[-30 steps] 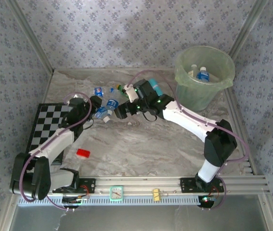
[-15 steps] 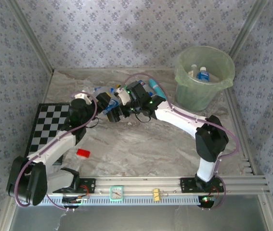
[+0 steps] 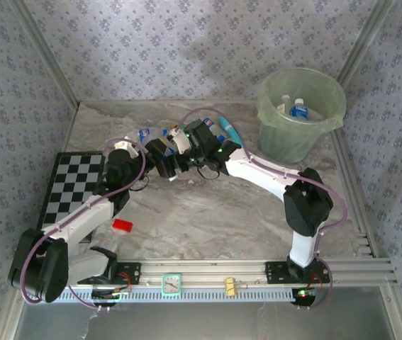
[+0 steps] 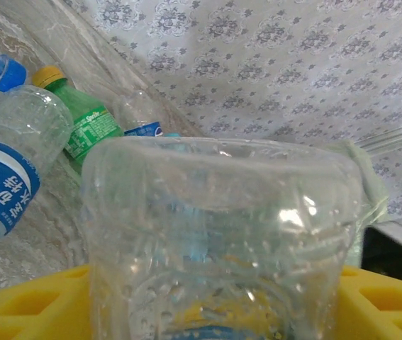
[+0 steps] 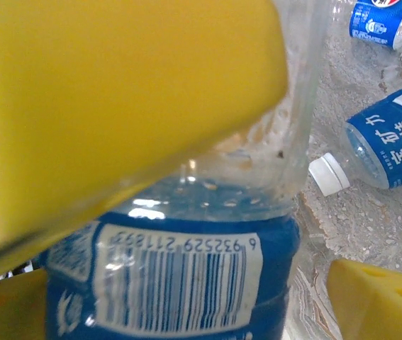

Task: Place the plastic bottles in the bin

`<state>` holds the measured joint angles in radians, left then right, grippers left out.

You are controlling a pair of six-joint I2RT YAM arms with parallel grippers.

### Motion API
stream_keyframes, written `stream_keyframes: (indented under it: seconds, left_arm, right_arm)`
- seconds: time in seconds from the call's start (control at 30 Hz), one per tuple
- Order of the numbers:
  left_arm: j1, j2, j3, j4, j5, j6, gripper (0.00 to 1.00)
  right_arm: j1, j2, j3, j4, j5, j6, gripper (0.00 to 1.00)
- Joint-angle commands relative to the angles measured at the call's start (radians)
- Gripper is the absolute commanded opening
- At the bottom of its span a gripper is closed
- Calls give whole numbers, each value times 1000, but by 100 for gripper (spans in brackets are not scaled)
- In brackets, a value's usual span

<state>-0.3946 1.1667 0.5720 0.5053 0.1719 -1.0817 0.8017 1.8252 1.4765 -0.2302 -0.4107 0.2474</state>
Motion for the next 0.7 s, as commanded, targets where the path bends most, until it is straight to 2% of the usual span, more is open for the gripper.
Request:
stream_keyframes:
  seconds: [0.0, 0.13, 0.3, 0.4, 0.5, 0.57, 0.67]
  left_arm:
    - [-8, 1, -10, 84, 0, -39, 70]
    - [-10, 2, -12, 88, -3, -44, 70]
    - [-11, -1, -14, 80, -6, -45, 71]
    - [-13, -8, -14, 73, -6, -47, 77]
    - [-15, -28, -12, 42, -15, -36, 93]
    - [-14, -52, -6, 5, -31, -16, 100]
    - [-13, -97, 8, -63, -64, 31, 100]
  right_arm:
    - [11, 24, 27, 19, -22, 19, 87]
    - [10, 24, 22, 26, -17, 20, 77]
    - [10, 7, 6, 33, 2, 11, 55]
    - [6, -11, -7, 33, 12, 6, 51]
    - [4, -34, -27, 32, 29, 3, 49]
    - [3, -52, -40, 29, 41, 1, 49]
    - [2, -85, -69, 24, 63, 1, 48]
